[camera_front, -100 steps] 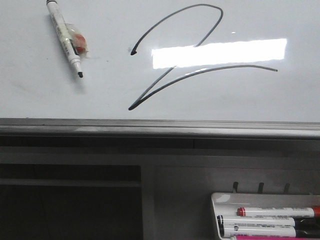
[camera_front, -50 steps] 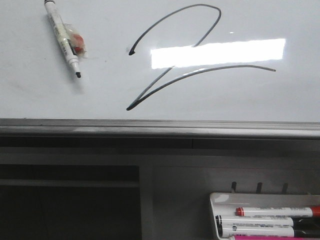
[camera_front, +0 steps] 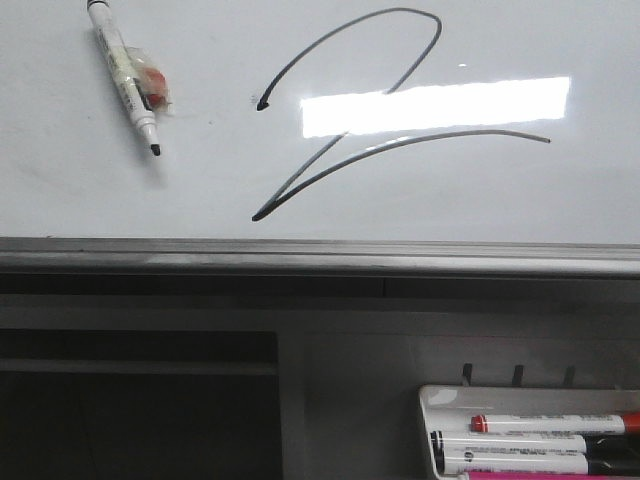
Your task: Write number 2 on whiteboard
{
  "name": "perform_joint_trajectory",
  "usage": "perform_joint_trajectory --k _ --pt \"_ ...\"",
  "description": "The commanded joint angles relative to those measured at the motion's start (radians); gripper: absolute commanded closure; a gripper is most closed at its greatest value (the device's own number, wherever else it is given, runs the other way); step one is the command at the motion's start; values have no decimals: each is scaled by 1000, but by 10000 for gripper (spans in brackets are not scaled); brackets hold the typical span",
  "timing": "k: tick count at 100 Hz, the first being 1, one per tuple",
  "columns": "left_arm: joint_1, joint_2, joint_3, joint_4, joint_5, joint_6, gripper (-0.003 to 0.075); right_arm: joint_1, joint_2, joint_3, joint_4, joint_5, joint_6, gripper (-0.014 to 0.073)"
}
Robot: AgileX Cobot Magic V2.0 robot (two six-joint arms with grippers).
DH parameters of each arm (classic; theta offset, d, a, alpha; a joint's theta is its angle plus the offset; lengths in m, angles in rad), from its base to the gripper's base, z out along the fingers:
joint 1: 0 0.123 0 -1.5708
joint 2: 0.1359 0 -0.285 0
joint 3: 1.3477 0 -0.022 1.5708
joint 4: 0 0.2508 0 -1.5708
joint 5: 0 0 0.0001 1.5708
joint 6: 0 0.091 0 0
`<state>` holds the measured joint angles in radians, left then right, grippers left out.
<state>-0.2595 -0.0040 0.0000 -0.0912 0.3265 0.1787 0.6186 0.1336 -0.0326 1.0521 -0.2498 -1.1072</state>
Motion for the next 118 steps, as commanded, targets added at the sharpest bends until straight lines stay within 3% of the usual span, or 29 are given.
perform_joint_trajectory --k 1,9,10,15,19,30,35,46,60,77,118 --pt "3 -26 12 -2 -65 -7 741 -99 26 16 -462 71 558 672" --pt "3 -26 12 -2 -65 -7 741 -234 24 23 -832 269 946 672" --pt "3 -26 12 -2 -65 -7 741 -268 21 23 -886 326 1041 672" --pt "3 -26 12 -2 -65 -7 741 -333 8 25 -997 420 1184 672" --pt "3 -26 12 -2 -65 -7 741 -367 -7 30 -1014 459 1218 672" --pt "1 -26 12 -2 -65 -7 741 -439 -88 76 -1014 463 1222 672" --pt "1 -26 12 -2 -65 -7 741 -457 -134 71 -1037 548 1222 672" --pt "1 -26 12 -4 -65 -7 741 -474 -161 71 -1130 546 1220 672" --pt "1 -26 12 -4 -65 -7 741 -474 -162 71 -1130 543 1194 672" --pt "1 -26 12 -4 -65 -7 741 -474 -162 71 -999 543 1194 672" --pt "1 -26 12 -4 -65 -7 741 -474 -162 71 -998 543 1194 672"
